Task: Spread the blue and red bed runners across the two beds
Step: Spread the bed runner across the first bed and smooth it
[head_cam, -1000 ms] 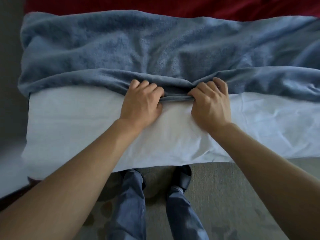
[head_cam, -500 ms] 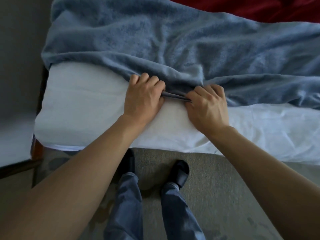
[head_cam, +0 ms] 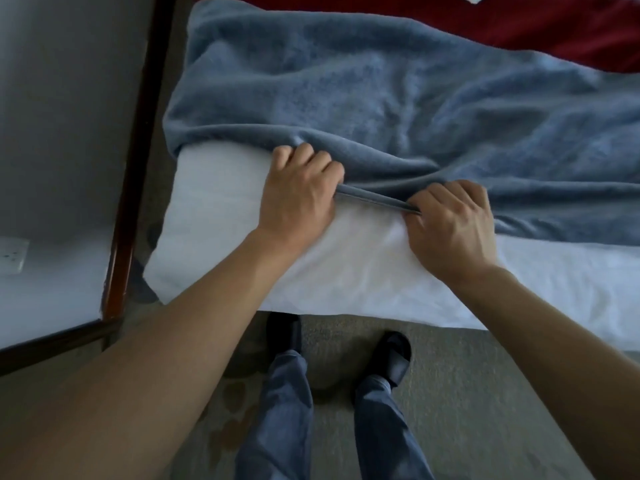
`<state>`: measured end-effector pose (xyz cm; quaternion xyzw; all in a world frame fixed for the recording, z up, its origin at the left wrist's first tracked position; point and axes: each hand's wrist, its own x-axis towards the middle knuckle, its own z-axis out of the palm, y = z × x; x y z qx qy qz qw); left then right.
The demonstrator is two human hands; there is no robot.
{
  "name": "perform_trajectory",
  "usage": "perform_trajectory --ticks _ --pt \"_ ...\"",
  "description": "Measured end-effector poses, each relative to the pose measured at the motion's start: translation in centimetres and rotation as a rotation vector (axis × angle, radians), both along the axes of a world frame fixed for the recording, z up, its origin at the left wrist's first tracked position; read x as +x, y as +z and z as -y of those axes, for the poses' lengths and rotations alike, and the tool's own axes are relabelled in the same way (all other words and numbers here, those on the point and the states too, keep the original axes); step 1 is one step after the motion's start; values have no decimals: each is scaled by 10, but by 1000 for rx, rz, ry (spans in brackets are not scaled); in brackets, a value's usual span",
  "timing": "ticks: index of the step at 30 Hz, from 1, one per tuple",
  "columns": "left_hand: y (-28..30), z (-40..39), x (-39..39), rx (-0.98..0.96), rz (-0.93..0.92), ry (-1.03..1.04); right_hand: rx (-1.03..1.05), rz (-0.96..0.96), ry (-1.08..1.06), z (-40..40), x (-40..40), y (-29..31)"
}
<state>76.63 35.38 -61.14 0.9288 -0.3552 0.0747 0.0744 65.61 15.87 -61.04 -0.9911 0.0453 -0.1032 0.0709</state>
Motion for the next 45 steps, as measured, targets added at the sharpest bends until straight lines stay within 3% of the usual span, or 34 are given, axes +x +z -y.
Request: perform_trajectory --ticks 7,12,20,28,38,45 --pt "4 -23 20 -87 38 63 40 110 30 -71 55 7" --pt "-1 -52 37 -34 -31 115 4 37 -4 -47 29 5" --pt "-11 -97 36 -104 22 132 97 54 99 -124 81 4" --pt "-13 -152 60 -19 -27 282 45 -31 54 -111 66 -1" --pt "-24 -210 63 -34 -81 375 112 36 248 -209 122 -5" --pt "-37 -208 49 -42 -190 418 55 63 210 -179 96 -15"
